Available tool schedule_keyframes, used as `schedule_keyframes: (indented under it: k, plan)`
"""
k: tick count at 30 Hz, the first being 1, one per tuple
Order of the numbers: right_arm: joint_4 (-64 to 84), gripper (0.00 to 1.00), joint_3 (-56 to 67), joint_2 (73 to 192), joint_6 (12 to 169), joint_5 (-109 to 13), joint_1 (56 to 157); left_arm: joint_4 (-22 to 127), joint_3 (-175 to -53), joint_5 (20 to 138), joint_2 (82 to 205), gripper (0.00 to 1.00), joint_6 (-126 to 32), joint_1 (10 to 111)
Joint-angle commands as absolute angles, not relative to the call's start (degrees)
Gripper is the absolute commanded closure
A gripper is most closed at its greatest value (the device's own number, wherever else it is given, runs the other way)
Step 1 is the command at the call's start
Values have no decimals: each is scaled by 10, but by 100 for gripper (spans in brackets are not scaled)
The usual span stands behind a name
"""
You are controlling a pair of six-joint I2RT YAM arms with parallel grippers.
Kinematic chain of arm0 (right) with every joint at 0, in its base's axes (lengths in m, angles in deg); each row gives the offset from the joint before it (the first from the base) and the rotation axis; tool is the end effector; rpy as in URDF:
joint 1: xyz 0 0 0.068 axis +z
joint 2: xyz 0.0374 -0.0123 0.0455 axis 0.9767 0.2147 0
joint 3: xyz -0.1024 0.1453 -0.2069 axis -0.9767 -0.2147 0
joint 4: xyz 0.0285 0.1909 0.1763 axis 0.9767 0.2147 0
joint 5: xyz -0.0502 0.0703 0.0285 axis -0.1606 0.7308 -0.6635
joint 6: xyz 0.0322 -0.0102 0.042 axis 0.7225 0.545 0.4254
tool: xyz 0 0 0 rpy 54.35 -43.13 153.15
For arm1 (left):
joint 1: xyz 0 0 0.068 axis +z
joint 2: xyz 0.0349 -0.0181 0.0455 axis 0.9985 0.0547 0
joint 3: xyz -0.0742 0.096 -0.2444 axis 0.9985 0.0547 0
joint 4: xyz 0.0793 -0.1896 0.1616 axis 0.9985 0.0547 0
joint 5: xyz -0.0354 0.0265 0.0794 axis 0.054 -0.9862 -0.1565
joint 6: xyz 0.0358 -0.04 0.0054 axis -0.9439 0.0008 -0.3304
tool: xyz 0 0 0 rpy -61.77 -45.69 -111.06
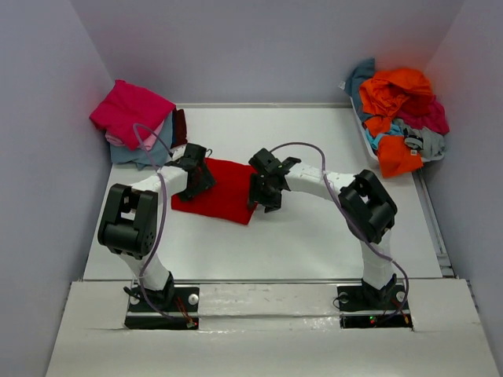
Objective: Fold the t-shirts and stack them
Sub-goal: Fold the tshirt
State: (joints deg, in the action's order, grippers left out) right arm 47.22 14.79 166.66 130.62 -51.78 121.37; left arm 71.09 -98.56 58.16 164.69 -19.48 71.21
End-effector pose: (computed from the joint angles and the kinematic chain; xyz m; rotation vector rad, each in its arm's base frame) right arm 0.2988 0.2892 0.1810 0.0589 2.8719 0.4686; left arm 0.3279 -0.0840 0.1735 -0.5986 2.4503 -0.1127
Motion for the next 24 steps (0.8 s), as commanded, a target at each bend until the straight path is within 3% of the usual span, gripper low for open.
schedule_keyframes:
  k: [1, 5, 12, 24]
  plan:
    - [365, 33, 104, 1627, 1355, -496, 1213, 774, -979, 584, 1672, 13, -206, 715]
    - [332, 25, 98, 1635, 1361, -489, 1208, 778, -985, 584, 1672, 13, -210, 715]
    - [216, 21, 15, 1576, 1402, -464, 1197, 778, -990, 587, 1676, 13, -213, 710]
    - [116, 20, -72, 1547, 1451, -425, 1173, 779, -995, 589, 1682, 13, -215, 710]
